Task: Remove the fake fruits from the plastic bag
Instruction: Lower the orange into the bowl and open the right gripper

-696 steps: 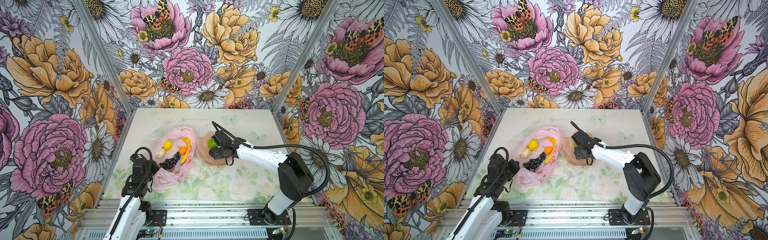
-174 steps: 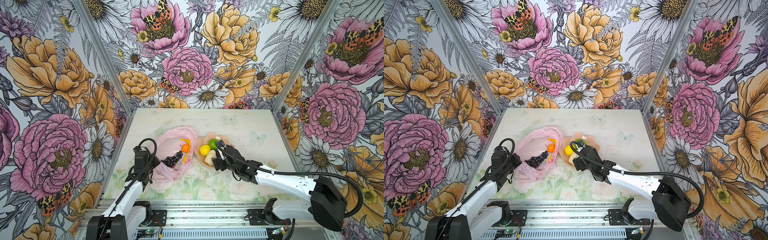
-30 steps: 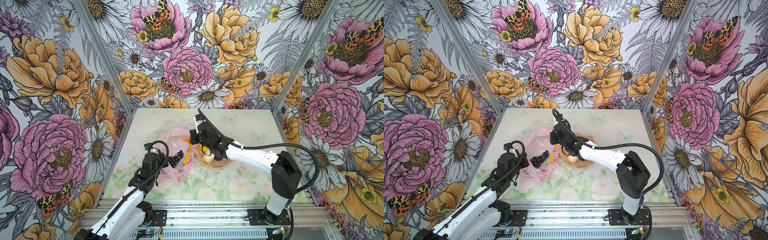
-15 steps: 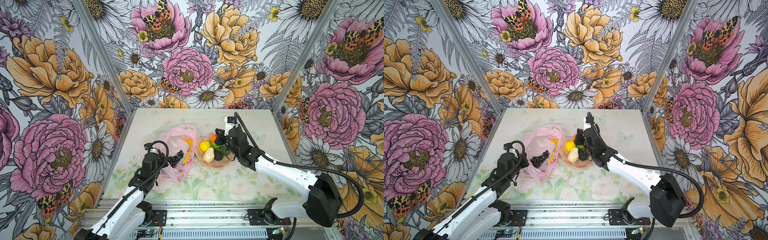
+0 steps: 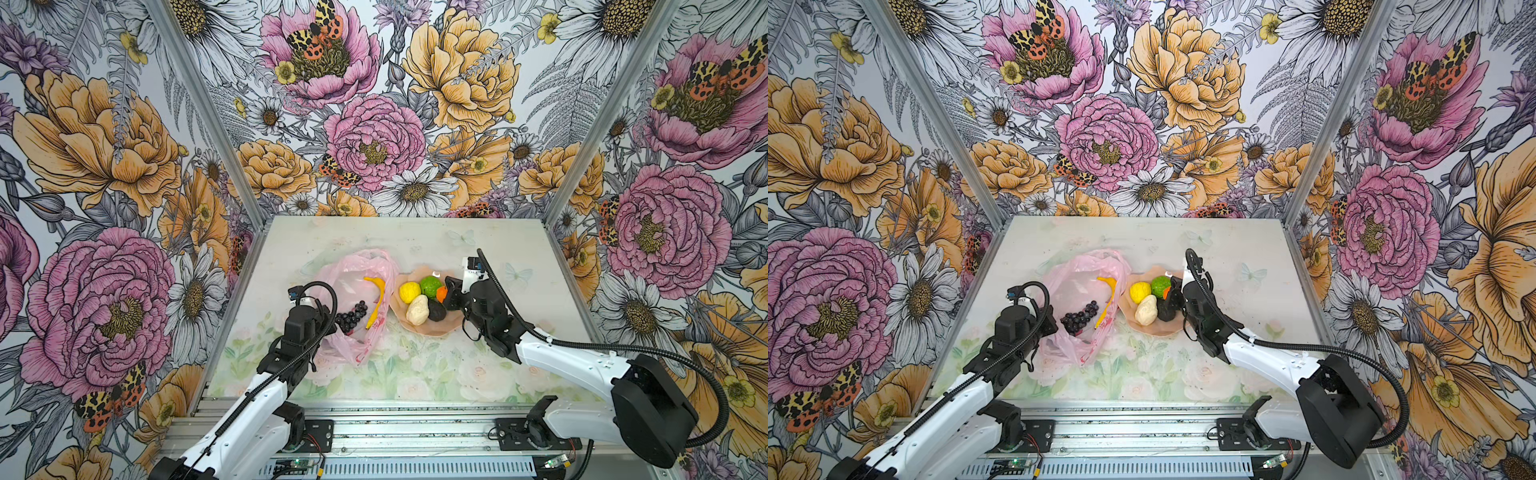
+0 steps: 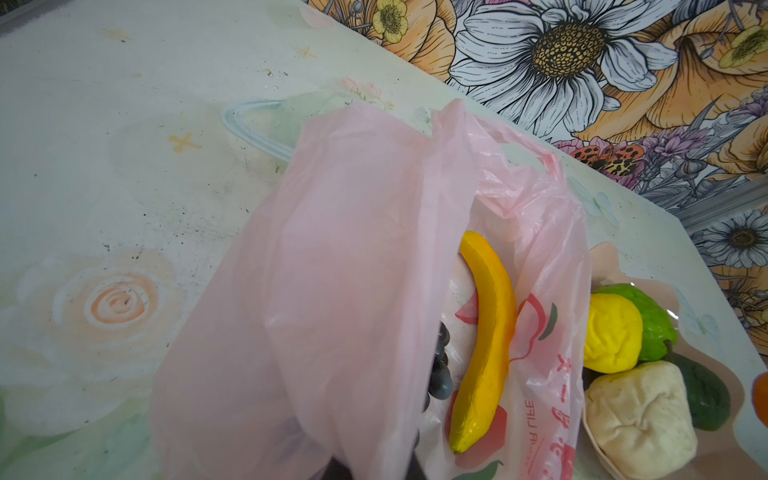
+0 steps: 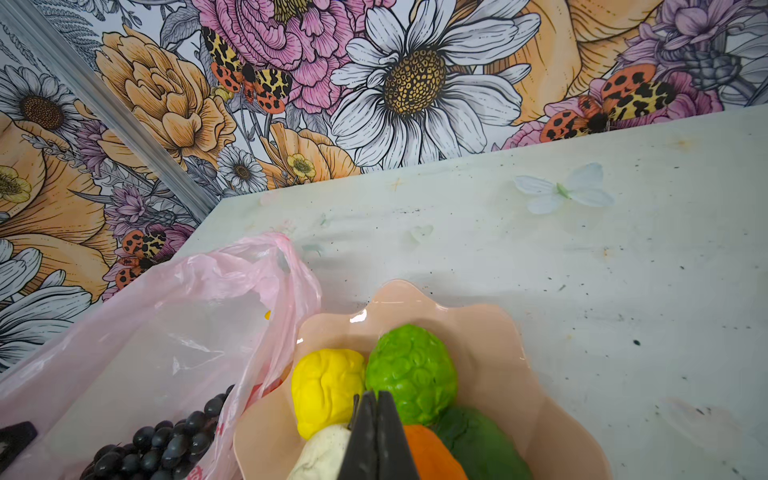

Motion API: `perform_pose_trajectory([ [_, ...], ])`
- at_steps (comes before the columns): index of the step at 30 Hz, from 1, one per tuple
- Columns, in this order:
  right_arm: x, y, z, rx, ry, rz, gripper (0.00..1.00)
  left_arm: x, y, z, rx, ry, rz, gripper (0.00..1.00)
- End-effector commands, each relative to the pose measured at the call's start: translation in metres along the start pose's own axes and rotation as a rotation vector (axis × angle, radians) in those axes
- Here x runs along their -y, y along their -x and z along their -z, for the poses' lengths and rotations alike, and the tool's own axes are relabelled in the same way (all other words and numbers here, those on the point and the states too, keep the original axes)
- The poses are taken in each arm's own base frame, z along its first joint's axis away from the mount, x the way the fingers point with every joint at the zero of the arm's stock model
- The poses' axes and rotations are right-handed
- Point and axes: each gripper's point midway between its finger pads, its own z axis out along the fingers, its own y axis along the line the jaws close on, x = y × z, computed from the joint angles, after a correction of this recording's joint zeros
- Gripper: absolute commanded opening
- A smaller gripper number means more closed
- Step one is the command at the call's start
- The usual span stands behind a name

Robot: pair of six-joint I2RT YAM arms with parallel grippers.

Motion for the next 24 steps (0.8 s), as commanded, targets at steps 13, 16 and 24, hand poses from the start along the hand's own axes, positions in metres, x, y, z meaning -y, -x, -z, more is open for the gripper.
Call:
perform_pose_trajectory([
  [13, -0.01, -0.004, -0.022, 0.073, 0.07, 0.04, 0.0, -0.004, 0.006, 0.0, 0.035, 0.017, -0.007, 0.0],
  [16, -0.01, -0.008, -0.027, 0.067, 0.072, 0.037, 0.0, -0.005, 0.006, 0.0, 0.035, 0.017, -0.006, 0.0],
  [24, -0.005, -0.023, -0.035, 0.055, 0.067, 0.016, 0.0, -0.005, 0.006, 0.0, 0.036, 0.018, -0.006, 0.0],
])
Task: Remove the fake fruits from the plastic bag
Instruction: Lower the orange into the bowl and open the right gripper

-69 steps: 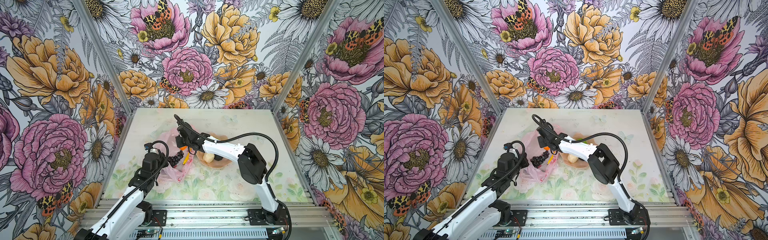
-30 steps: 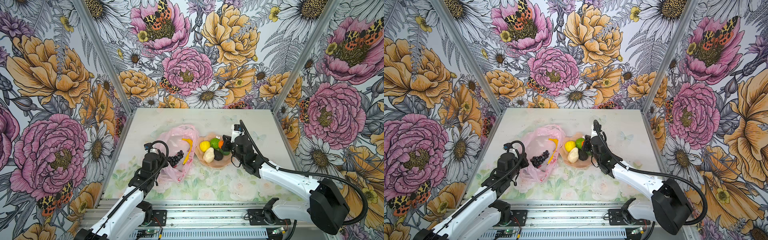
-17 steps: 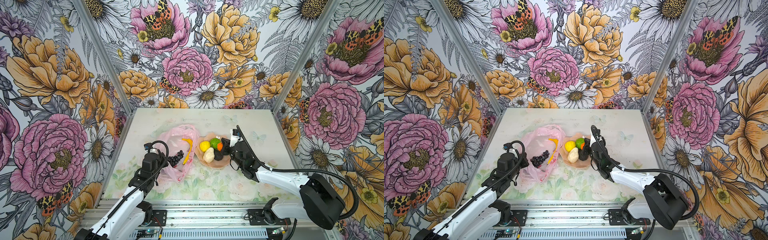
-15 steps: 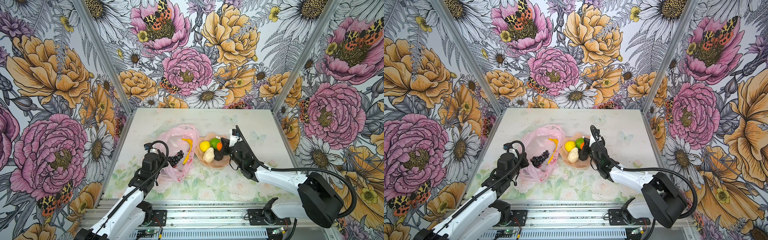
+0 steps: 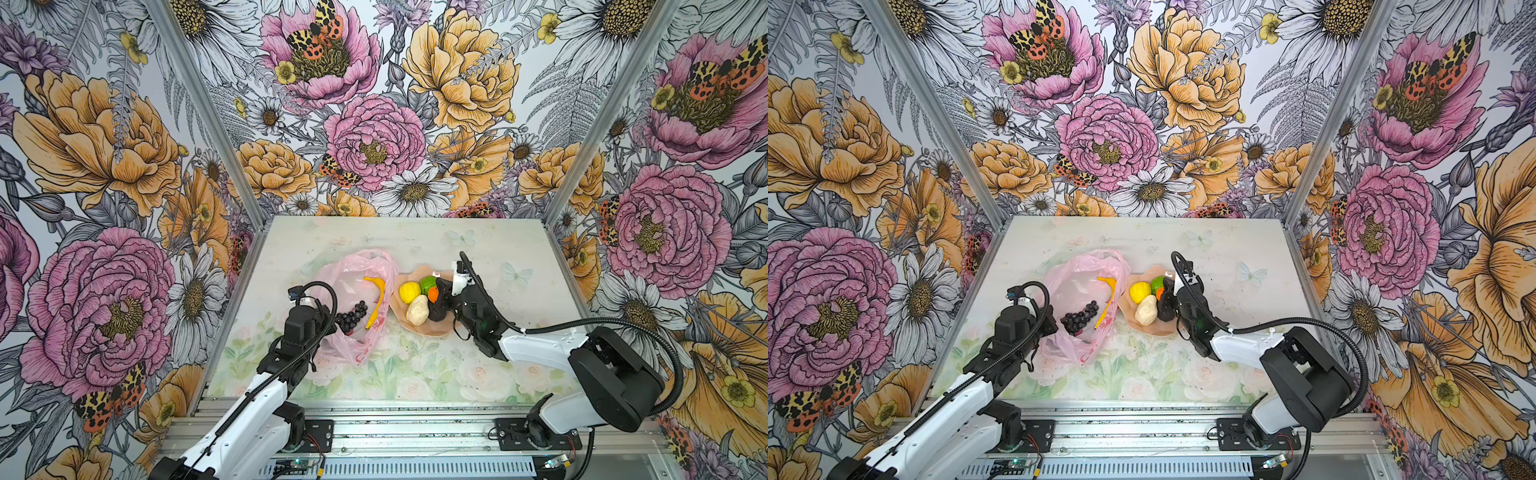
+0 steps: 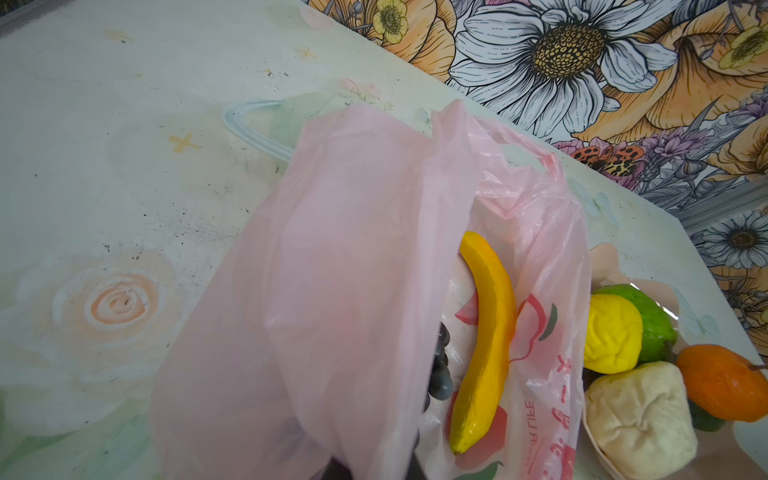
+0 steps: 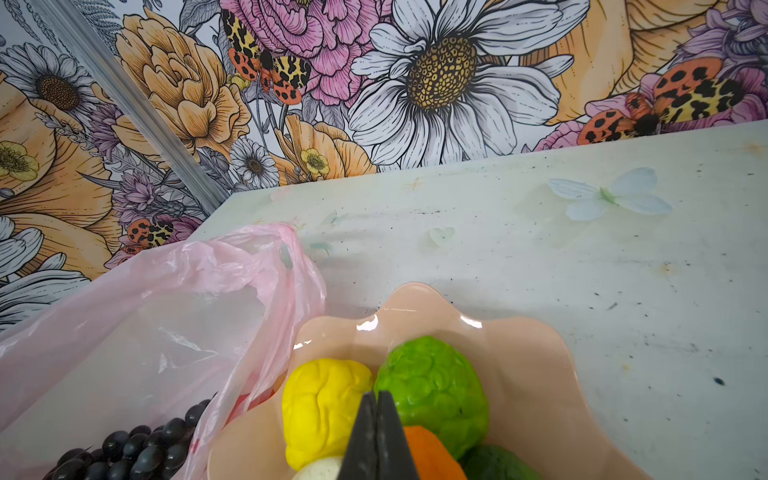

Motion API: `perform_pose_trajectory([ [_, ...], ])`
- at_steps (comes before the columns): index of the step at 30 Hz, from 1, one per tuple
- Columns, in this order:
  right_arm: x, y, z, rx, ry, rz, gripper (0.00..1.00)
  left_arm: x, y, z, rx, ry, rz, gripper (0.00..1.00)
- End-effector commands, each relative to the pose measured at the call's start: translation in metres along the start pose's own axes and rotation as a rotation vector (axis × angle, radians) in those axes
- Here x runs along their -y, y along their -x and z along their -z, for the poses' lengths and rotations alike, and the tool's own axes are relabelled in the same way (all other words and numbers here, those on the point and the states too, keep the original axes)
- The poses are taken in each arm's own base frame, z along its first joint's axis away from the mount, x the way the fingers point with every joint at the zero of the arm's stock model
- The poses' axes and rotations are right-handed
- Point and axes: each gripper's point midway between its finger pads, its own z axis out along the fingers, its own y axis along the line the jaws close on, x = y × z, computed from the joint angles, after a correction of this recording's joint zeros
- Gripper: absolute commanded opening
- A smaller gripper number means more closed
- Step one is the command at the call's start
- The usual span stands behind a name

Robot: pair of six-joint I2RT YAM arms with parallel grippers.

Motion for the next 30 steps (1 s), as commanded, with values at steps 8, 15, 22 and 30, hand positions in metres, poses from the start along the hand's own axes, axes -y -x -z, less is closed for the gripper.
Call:
perform_pose_trajectory([
  [8, 0.002, -0.008, -0.007, 0.024, 0.014, -0.031, 0.0, -0.005, 0.007, 0.0, 0.038, 0.017, -0.004, 0.0],
  [15, 0.004, -0.007, -0.005, 0.032, 0.007, -0.037, 0.04, -0.005, 0.007, 0.0, 0.037, 0.018, -0.005, 0.0],
  [22, 0.005, -0.004, 0.0, 0.041, 0.0, -0.034, 0.19, -0.005, 0.007, 0.001, 0.038, 0.019, -0.004, 0.0],
  [30, 0.004, 0.006, 0.006, 0.049, -0.01, -0.038, 0.39, -0.006, 0.007, 0.001, 0.038, 0.019, -0.004, 0.0],
])
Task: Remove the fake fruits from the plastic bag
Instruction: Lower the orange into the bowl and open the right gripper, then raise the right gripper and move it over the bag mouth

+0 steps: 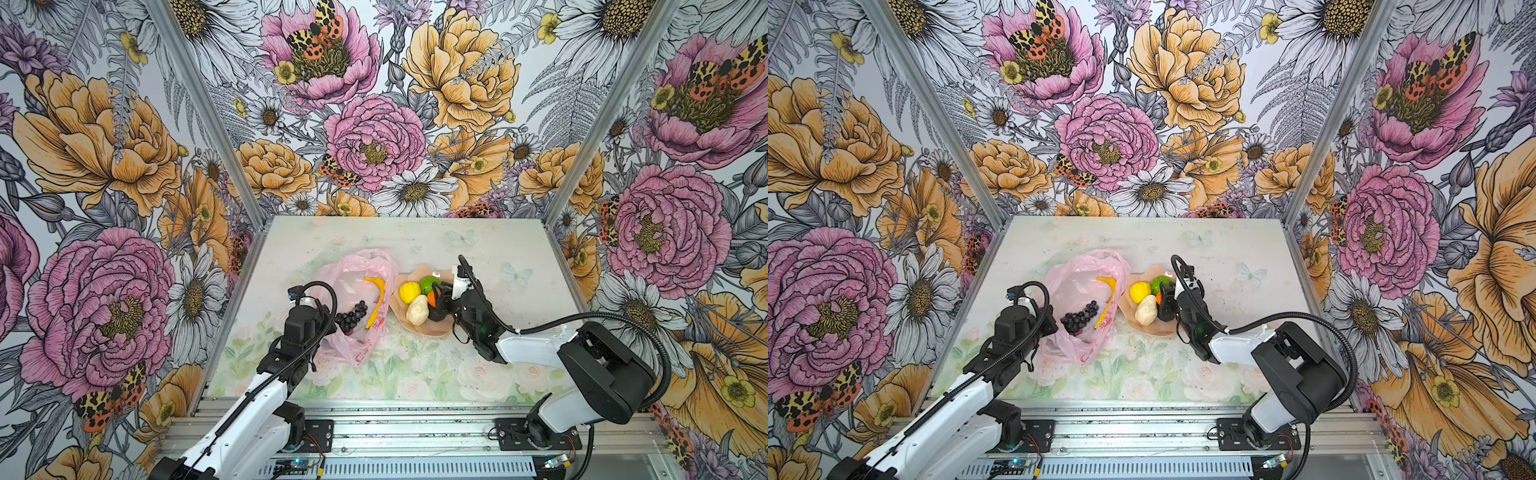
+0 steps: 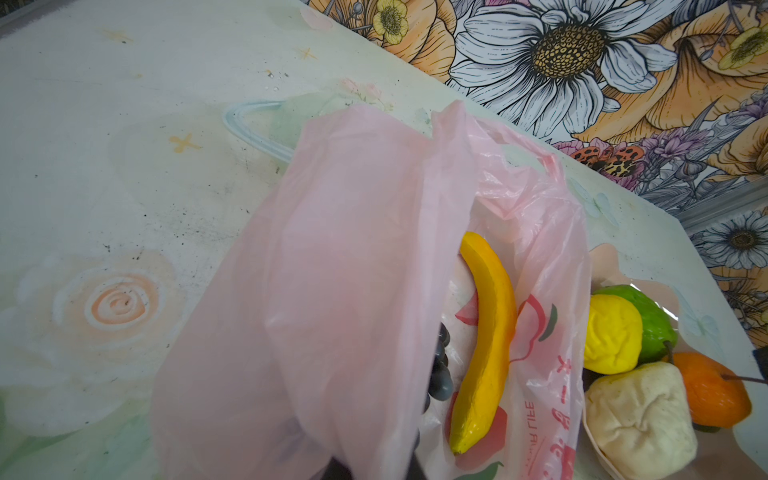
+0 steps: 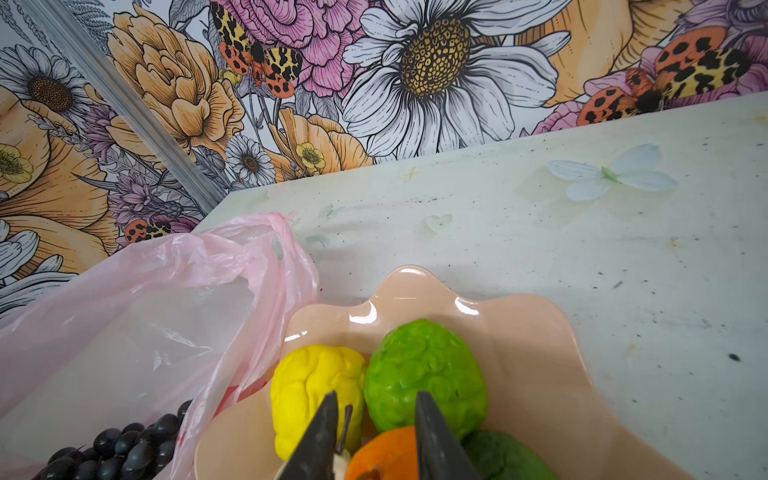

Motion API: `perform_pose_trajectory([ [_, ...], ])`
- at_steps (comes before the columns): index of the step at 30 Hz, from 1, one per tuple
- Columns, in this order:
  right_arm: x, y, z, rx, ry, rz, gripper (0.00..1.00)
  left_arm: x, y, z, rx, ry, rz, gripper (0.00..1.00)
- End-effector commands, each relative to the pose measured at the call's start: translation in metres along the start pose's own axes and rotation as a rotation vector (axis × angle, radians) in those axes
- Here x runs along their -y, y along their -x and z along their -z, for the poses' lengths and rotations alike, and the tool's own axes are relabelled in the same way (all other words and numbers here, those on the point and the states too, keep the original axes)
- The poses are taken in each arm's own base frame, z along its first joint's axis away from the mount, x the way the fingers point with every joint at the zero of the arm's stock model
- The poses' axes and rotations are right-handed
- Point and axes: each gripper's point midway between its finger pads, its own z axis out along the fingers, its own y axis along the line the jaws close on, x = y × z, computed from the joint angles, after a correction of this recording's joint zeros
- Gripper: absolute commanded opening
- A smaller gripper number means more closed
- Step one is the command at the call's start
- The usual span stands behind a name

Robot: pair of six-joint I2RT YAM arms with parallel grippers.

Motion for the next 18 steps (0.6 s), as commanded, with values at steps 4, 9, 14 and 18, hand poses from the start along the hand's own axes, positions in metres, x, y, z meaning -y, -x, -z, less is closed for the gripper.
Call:
perform_pose_trajectory([
  [4, -0.006, 0.024, 0.01, 0.039, -0.007, 0.006, 0.5, -0.005, 0.007, 0.001, 0.038, 0.017, -0.005, 0.0],
  [9, -0.022, 0.032, 0.015, -0.012, -0.014, 0.055, 0.58, -0.005, 0.006, 0.0, 0.034, 0.019, -0.004, 0.0],
  [14, -0.069, 0.029, 0.016, -0.129, 0.016, 0.141, 0.6, -0.003, 0.004, 0.001, 0.017, 0.013, 0.009, 0.0],
  [18, -0.129, 0.005, 0.01, -0.26, 0.085, 0.226, 0.61, -0.006, 0.001, 0.003, -0.022, 0.044, 0.046, 0.0],
])
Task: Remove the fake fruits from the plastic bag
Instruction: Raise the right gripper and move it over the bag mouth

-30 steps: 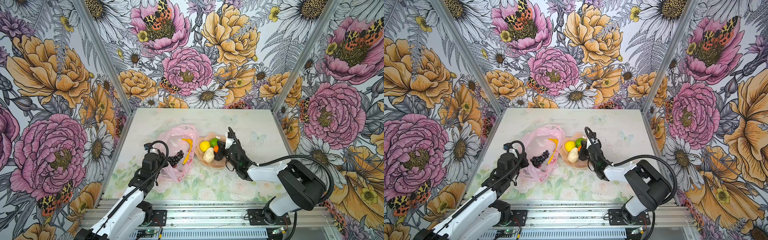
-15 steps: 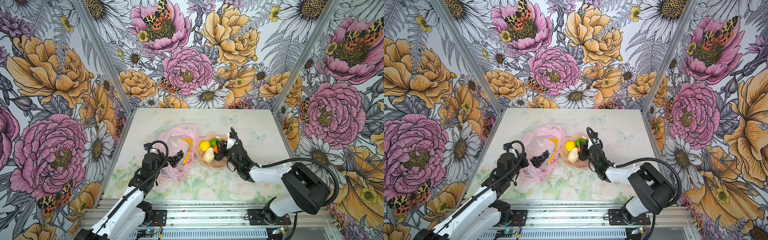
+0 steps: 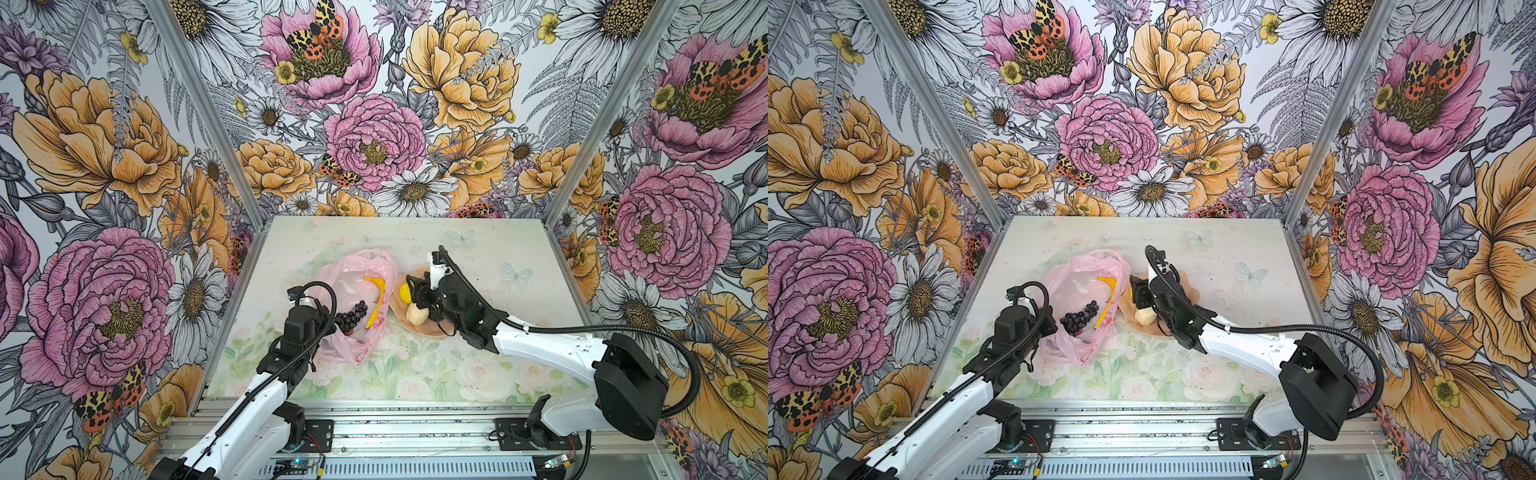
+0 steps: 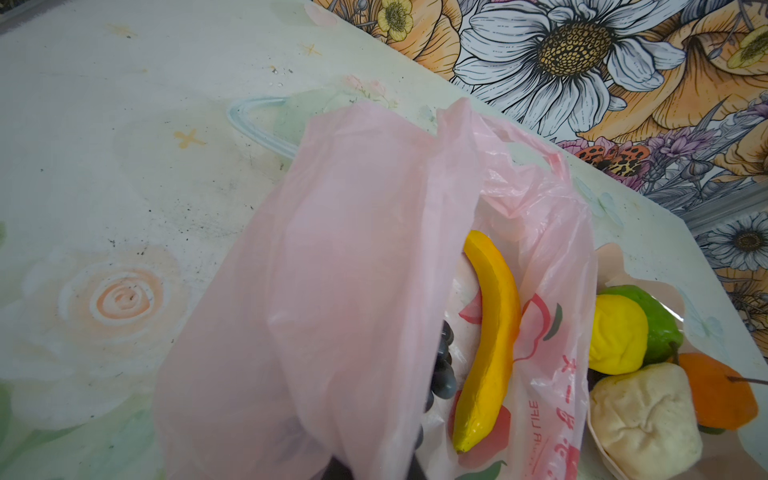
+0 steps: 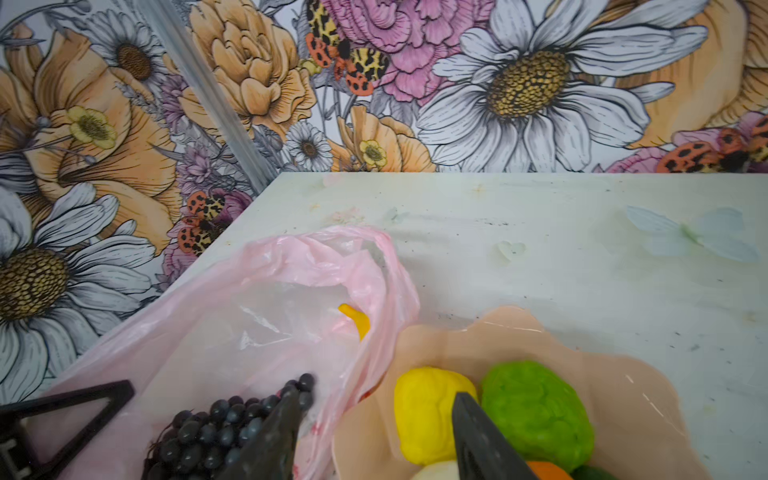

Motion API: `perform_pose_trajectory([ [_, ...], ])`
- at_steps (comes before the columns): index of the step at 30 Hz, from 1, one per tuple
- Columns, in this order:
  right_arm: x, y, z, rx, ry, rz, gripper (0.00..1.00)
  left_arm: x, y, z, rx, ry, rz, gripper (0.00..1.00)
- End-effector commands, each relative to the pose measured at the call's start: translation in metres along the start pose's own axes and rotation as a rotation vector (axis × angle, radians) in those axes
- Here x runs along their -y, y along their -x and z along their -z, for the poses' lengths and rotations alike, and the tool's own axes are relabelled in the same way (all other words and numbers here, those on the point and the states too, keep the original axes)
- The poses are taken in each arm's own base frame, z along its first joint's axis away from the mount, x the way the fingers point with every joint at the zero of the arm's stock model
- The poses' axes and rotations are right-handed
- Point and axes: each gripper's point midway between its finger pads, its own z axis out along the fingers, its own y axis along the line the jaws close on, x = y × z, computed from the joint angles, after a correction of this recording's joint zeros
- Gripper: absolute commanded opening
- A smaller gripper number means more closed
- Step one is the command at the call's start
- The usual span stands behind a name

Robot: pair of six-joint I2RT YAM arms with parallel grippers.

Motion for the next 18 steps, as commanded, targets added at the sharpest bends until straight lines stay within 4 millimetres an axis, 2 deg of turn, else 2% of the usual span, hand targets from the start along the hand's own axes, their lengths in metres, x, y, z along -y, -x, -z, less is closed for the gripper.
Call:
perform_pose_trajectory([
  [1, -0.034, -0.036, -0.012, -0.184, 0.009, 0.102, 0.61, -0.004, 0.004, 0.004, -0.014, 0.04, 0.047, 0.0],
  [3, -0.063, -0.047, -0.023, -0.232, 0.059, 0.126, 0.61, -0.012, 0.004, 0.009, -0.02, 0.08, 0.075, 0.0],
  [6, -0.091, -0.058, -0.038, -0.273, 0.098, 0.142, 0.62, -0.024, 0.009, 0.018, 0.01, 0.128, 0.112, 0.0],
  [9, -0.105, -0.067, -0.057, -0.312, 0.111, 0.118, 0.62, -0.056, 0.017, 0.037, 0.078, 0.27, 0.201, 0.0],
  [12, -0.119, -0.076, -0.075, -0.359, 0.133, 0.094, 0.62, -0.074, 0.021, 0.054, 0.133, 0.345, 0.247, 0.0],
  [14, -0.128, -0.081, -0.084, -0.382, 0.152, 0.088, 0.62, -0.083, 0.024, 0.068, 0.17, 0.38, 0.27, 0.0],
  [18, -0.132, -0.097, -0.102, -0.433, 0.139, 0.091, 0.62, -0.089, 0.034, 0.093, 0.232, 0.382, 0.297, 0.0],
])
